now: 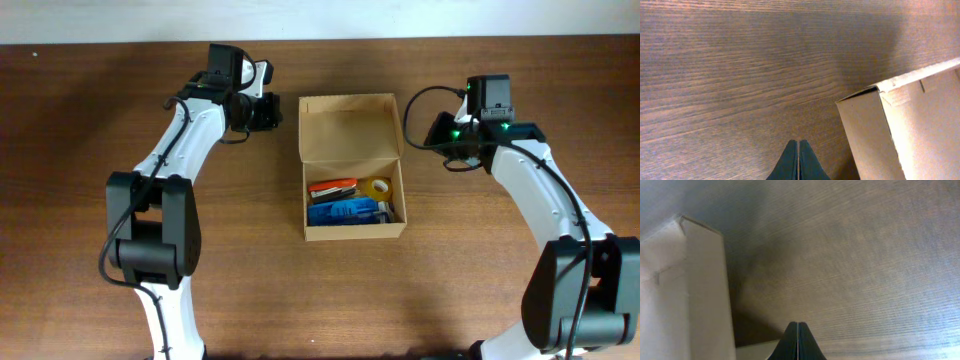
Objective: Pack container
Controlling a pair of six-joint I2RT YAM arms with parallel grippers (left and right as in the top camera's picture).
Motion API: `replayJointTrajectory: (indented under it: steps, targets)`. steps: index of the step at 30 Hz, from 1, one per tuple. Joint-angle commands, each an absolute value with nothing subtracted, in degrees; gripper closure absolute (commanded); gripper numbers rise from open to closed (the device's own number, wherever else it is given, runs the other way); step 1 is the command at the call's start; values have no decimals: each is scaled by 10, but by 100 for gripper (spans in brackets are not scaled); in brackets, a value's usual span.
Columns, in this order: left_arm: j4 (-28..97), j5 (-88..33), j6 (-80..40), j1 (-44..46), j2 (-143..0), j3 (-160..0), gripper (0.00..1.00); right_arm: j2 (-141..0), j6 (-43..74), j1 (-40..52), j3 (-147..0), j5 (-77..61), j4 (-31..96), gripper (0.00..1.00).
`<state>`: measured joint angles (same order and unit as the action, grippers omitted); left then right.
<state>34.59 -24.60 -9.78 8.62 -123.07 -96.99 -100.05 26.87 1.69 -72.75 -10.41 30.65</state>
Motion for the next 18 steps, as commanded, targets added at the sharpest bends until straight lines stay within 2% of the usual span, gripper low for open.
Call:
replayJointTrajectory:
  steps: [1,9,18]
  targets:
    - [345,-246,-145,86,-1230,-976,98,-1009,270,18,-733,-115,279,96]
    - [312,-265,-238,86,-1266,-976,98,-1103,282,18,-733,-209,173,96]
    - [233,-415,-278,86,-1309,-976,98,-1156,312,18,-733,-347,115,96]
